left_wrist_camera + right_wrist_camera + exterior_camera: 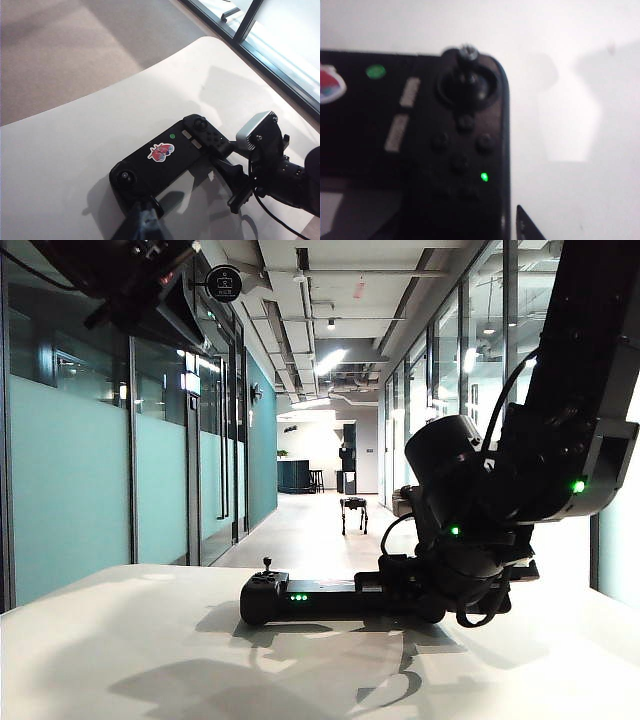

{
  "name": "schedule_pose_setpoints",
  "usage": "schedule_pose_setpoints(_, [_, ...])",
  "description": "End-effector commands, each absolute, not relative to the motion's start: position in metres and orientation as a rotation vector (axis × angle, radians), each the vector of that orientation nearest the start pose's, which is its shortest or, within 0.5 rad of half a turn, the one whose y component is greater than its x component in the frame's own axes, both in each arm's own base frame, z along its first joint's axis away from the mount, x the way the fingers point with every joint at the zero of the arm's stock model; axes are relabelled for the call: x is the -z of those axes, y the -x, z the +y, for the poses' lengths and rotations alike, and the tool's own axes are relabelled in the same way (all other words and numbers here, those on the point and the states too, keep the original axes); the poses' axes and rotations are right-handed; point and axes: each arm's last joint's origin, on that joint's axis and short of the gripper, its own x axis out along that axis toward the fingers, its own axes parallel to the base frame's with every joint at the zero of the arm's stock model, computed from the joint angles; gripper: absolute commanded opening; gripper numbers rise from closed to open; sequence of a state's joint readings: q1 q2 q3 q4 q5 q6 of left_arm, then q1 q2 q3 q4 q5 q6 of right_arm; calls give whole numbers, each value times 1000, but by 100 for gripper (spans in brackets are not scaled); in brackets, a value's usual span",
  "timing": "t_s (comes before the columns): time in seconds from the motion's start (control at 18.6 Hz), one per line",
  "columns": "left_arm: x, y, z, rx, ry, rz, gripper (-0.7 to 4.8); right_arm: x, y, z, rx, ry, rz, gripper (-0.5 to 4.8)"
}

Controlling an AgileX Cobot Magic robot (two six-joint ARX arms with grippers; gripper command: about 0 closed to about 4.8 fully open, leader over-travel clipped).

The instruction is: Push the left joystick on the remote control sitting on the white table forward to make the robot dog walk in a straight line until it approaches the door.

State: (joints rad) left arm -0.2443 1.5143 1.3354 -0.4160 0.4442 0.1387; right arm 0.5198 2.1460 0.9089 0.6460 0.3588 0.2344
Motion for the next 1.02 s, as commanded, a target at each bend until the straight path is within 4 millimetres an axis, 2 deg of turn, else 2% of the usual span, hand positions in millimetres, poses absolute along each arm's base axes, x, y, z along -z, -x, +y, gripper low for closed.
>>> schedule_pose_setpoints(0.05, [-340,-315,-91,698,-75,527,-6,-70,-335,180,-91,25,541,266])
schedule_pose_setpoints(0.59, [-362,-294,-83,589,-85,487,-6,-101,-328,177,-88,36,554,258])
schedule_pose_setpoints(0.65, [-364,-292,-82,580,-87,484,-6,-104,-328,176,-86,35,549,232])
schedule_pose_setpoints(0.7, [-366,-289,-82,574,-81,484,-6,-107,-327,176,-87,34,544,228])
schedule_pose_setpoints(0.81, [-369,-285,-80,564,-76,480,-6,-110,-324,175,-86,42,543,174])
schedule_pose_setpoints(0.92, [-372,-279,-79,546,-82,482,-6,-116,-322,173,-78,56,558,51])
schedule_pose_setpoints(1.02, [-372,-273,-77,529,-81,481,-6,-120,-319,172,-77,64,554,-7])
